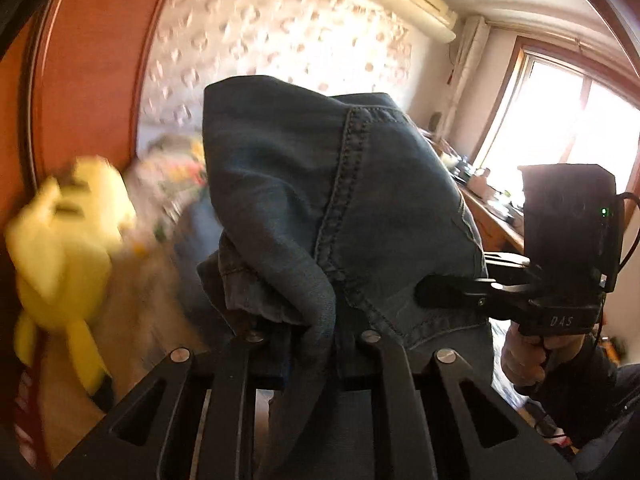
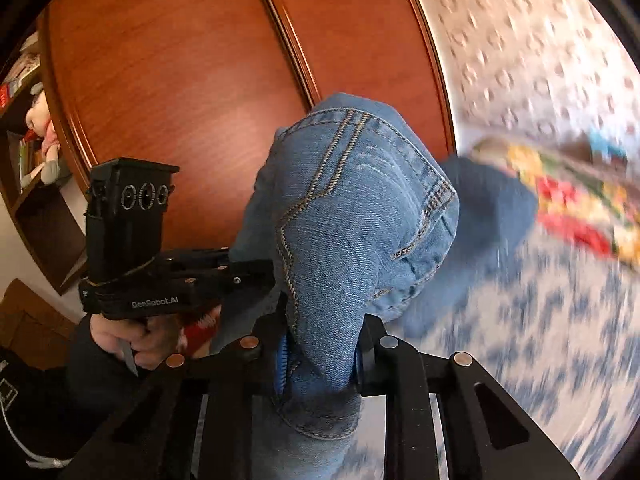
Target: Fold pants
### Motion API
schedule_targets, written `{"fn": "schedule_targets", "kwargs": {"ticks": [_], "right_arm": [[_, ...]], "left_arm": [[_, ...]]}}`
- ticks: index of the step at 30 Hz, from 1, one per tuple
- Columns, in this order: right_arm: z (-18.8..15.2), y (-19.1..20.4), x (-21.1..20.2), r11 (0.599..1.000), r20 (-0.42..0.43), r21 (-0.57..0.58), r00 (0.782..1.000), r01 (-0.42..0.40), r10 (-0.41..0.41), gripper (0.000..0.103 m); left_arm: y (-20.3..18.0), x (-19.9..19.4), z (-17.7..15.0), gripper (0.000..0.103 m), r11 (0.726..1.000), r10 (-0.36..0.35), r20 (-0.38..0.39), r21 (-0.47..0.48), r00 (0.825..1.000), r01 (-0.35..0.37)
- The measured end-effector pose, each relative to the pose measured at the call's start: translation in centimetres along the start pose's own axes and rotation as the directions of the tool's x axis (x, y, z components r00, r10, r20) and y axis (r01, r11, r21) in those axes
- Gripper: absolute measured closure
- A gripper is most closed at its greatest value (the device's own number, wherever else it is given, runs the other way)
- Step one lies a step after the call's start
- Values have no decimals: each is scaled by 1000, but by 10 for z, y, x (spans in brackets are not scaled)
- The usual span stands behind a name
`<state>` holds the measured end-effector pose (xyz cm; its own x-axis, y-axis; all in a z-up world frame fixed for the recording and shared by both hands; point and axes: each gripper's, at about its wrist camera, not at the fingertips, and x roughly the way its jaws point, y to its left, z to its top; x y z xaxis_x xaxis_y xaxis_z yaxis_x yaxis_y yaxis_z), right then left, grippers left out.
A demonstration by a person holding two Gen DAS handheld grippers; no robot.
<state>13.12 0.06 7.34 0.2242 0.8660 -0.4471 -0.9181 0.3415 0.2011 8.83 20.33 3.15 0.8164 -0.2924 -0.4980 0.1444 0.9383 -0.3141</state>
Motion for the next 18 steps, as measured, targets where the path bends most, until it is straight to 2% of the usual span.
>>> {"fn": "schedule_targets", "kwargs": {"ticks": [4,7,11,13,15,17,18], "right_arm": [[44,-21,13,999,76,14,997,-29,28,79],[67,-45,24,998,136,43,990,-41,35,79],[77,-88,48,996,148,90,988,23,-36,77],[74,-108,59,990,116,115,989,80,-94,72],[67,-130,73,976,53,123,981,179,-186,61],[58,-152,89,953,-44,131,962,273,-270,53],[53,-160,93,944,-86,132,952,302,-293,52]], "left_arm": [[4,-5,53,88,995,72,41,68,997,-75],[11,6,91,88,987,117,47,101,992,-121],[20,45,118,88,976,167,3,137,986,-166],[26,74,121,87,972,189,-42,150,981,-181],[31,109,116,84,967,205,-103,171,973,-186],[39,146,107,78,964,232,-196,176,953,-199],[45,160,102,77,960,255,-231,176,939,-217]]}}
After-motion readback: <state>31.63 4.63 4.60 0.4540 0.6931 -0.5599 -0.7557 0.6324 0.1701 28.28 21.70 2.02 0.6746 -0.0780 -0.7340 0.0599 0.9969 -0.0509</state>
